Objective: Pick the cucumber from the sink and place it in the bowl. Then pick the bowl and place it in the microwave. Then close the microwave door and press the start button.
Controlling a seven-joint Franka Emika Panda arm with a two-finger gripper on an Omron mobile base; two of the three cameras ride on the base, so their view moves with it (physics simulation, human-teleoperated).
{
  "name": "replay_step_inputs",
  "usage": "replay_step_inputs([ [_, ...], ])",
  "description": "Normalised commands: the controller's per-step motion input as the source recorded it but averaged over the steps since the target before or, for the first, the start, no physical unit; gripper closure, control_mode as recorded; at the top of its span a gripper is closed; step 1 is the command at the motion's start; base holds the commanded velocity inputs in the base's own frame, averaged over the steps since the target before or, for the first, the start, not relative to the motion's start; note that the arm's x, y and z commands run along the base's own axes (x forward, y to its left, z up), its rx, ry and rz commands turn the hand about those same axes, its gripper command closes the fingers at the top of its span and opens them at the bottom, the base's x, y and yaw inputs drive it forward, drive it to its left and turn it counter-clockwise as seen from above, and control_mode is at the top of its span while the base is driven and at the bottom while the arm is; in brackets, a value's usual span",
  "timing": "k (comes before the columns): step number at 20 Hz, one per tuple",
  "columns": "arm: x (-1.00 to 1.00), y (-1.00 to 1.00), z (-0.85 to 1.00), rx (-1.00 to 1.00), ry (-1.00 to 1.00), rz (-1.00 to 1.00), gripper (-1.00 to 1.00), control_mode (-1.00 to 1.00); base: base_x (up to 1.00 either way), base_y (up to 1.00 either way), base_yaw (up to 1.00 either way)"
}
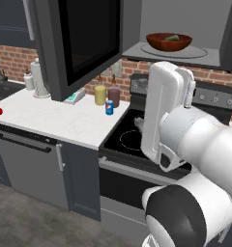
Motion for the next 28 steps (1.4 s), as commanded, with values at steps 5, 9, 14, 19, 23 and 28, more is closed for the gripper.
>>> replay_step_inputs([
  [5, 0.16, 1.0, -0.39, 0.09, 0.0, -0.14, -1.0, -1.0, 0.0, 0.0, 0.0],
  [9, 0.39, 0.99, -0.39, 0.12, 0.0, -0.17, -1.0, -1.0, 0.0, 0.0, 0.0],
  [14, 0.53, 0.67, -0.12, 0.12, 0.0, -0.12, -1.0, -1.0, 0.0, 0.0, 0.0],
  [19, 0.63, 0.68, -0.04, 0.1, 0.09, -0.08, -1.0, -1.0, 0.0, 0.0, 0.0],
  [23, 0.62, 0.63, -0.01, -0.03, 0.08, -0.04, -1.0, -1.0, 0.0, 0.0, 0.0],
  [28, 0.48, 0.49, -0.01, -0.03, 0.0, -0.09, -1.0, -1.0, 0.0, 0.0, 0.0],
])
